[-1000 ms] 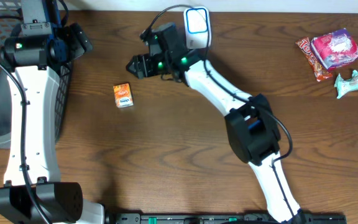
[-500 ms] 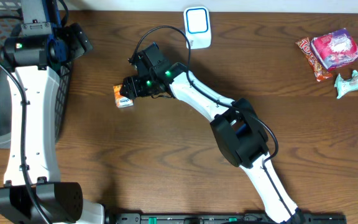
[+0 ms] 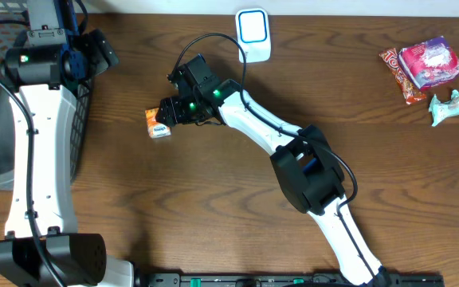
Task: Scan the item barcode
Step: 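Move the right gripper left and lower it onto the small orange box, then close the right gripper on the orange box and lift it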
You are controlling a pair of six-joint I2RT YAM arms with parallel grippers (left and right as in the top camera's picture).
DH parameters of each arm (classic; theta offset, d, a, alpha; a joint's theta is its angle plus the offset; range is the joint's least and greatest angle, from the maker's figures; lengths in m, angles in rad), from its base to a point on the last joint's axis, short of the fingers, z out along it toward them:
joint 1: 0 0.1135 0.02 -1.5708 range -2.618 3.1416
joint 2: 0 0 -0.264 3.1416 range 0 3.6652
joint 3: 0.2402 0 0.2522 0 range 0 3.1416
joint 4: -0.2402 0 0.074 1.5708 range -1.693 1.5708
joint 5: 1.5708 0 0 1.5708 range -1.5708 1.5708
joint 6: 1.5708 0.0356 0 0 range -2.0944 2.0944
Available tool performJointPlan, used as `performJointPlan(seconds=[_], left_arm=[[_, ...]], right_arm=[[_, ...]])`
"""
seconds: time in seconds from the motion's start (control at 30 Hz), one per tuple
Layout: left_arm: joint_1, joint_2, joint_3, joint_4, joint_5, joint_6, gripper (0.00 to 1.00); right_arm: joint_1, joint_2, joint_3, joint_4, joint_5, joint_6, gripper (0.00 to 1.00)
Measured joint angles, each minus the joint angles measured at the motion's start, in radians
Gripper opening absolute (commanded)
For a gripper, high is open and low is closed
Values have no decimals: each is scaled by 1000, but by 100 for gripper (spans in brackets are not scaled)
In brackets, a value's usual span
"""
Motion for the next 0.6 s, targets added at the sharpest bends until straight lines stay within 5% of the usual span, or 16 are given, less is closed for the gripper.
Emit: performJointPlan(seconds=[0.17, 0.4, 0.6], left_arm=[[0, 0, 0, 0, 0, 0, 98], [0, 0, 0, 0, 0, 0, 98], [0, 0, 0, 0, 0, 0, 98]], right_arm=[[12, 35, 0, 28, 3, 9, 56], [25, 61, 5, 37, -17, 26, 20], [24, 63, 5, 43, -31, 28, 1]])
